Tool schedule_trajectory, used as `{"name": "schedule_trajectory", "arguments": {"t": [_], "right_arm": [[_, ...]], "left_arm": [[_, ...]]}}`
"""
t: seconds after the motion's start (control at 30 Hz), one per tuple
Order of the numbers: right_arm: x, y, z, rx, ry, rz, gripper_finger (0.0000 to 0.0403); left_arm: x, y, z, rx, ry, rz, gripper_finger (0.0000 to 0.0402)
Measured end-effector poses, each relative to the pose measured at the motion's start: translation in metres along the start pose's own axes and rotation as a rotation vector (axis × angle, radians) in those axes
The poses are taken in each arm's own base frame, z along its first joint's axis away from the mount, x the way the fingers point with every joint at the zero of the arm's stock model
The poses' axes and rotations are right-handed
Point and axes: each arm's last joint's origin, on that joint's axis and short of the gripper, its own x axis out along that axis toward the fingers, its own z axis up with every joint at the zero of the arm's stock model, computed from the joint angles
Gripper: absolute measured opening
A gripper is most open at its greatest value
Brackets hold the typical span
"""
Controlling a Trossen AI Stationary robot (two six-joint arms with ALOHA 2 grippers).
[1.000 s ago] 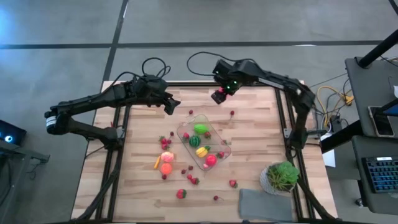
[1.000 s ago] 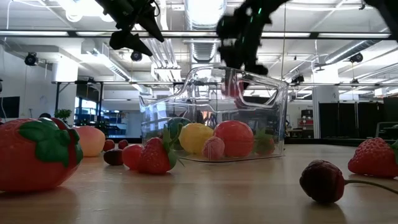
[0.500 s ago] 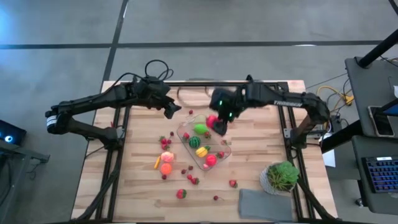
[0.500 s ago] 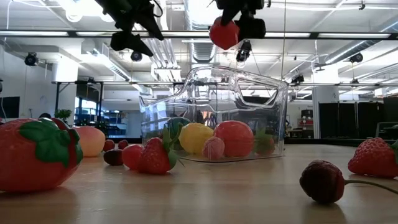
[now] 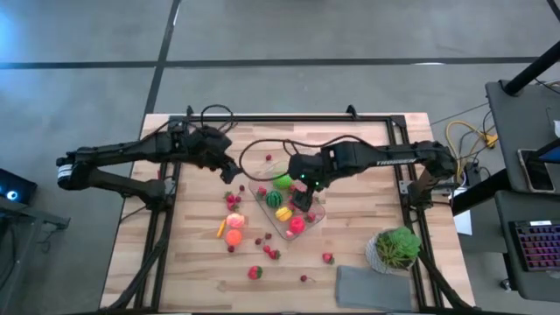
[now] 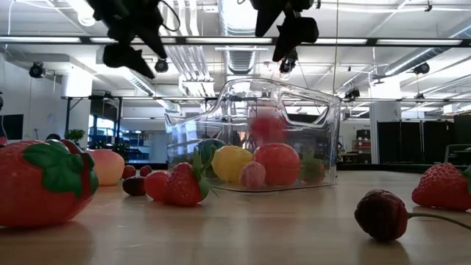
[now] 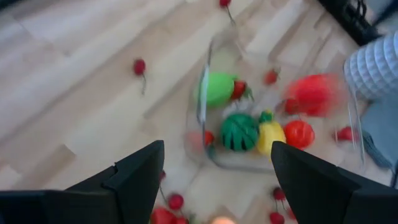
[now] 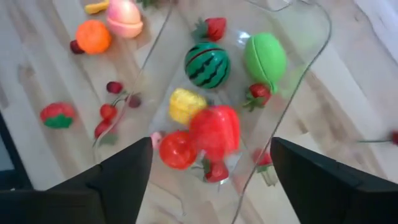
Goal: Pick and placing Produce into tupperware
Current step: Put the red strawberry into the transparent bin
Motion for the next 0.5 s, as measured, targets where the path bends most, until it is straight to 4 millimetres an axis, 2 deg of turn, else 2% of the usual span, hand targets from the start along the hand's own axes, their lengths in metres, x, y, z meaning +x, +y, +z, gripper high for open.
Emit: {"name": "schedule_trajectory", "arguments": {"t": [0.23,0.37,0.5], "right_arm": [[0.0,0.0,0.001,0.005,-0.004,0.002,0.0355],[-0.001,-0.004,0.003,0.023,-0.02,-0.018,0.0358],[-0.009,-0.011,0.004,0.051,-0.103,-0.132,0.0358]], "left_arm": [[0.007,0.005,-0.028,-0.051,0.018,-0.038,0.0281],[0.016,0.01,-0.042,-0.039,0.05,-0.029,0.0281],[0.032,0.019,-0.056,-0.026,0.117,0.022,0.0281]]}}
